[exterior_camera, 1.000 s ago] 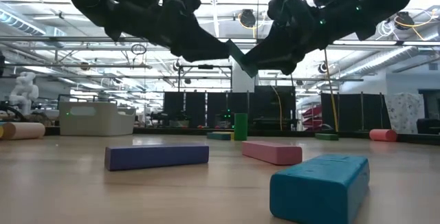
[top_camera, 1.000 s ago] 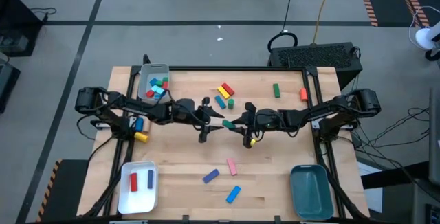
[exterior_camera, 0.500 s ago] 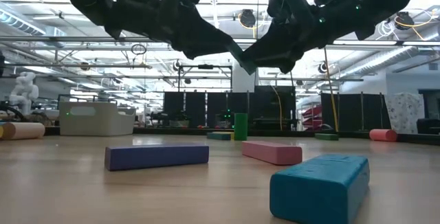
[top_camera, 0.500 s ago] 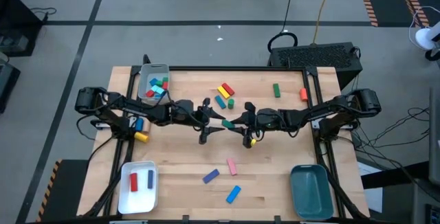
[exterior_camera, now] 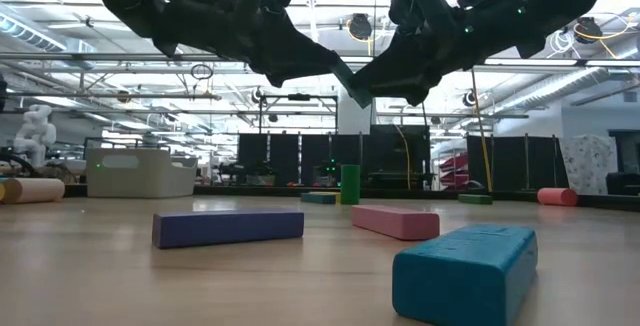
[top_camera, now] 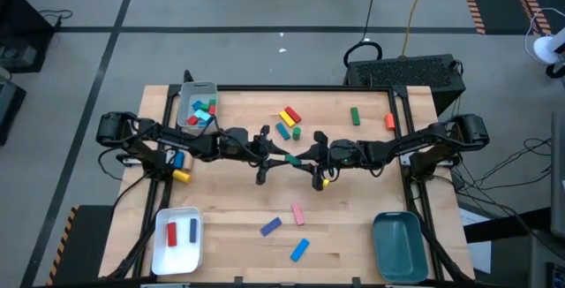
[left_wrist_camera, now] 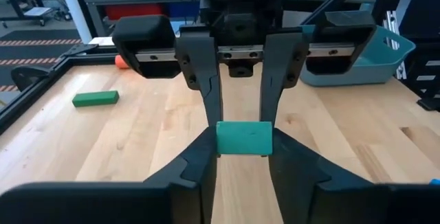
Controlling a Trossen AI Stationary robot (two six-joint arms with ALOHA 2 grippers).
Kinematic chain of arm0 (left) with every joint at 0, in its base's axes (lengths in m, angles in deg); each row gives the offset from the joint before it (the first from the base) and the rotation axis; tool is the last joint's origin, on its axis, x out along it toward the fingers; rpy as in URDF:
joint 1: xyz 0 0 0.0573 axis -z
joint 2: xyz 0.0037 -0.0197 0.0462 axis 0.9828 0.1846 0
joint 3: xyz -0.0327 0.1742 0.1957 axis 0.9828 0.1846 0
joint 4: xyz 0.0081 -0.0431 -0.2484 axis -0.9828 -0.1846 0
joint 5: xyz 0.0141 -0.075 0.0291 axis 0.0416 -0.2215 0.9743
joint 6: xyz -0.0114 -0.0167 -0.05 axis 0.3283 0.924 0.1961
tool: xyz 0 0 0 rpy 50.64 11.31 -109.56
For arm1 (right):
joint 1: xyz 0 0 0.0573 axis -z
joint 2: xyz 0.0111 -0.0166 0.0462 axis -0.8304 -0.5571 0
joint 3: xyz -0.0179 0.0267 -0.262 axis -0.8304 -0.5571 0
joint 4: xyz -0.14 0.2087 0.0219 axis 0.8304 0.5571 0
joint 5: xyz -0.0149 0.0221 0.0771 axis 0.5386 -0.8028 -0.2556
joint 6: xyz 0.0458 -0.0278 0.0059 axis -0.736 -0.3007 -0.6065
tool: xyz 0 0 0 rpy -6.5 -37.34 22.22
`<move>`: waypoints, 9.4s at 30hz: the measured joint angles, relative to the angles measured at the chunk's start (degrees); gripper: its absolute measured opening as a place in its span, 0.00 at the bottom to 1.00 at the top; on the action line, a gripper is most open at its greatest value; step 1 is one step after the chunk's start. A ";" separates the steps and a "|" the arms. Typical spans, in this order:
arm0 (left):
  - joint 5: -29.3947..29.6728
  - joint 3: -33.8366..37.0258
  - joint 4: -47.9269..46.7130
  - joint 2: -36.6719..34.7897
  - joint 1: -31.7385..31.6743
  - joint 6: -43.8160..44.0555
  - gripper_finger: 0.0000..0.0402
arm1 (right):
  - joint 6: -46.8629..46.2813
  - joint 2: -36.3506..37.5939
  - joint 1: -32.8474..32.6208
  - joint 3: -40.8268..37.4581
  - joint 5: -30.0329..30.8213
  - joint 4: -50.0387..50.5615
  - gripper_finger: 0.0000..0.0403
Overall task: Sort blocks by size
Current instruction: Put the light green rectangular block into the white bin, then put the green rectangular block into the white bin
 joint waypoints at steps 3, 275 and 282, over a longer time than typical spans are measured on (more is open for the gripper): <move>0.02 0.00 -0.01 0.00 0.00 -0.02 0.26 | 0.30 0.00 0.00 0.00 0.00 0.02 0.23; 24.57 -5.14 -26.67 -16.09 13.09 -1.63 0.41 | 23.32 -2.43 -3.93 14.32 6.05 8.63 0.20; 24.29 -5.14 -26.81 -16.09 13.11 -1.72 0.27 | 22.98 -2.43 -3.93 14.32 6.03 8.65 0.20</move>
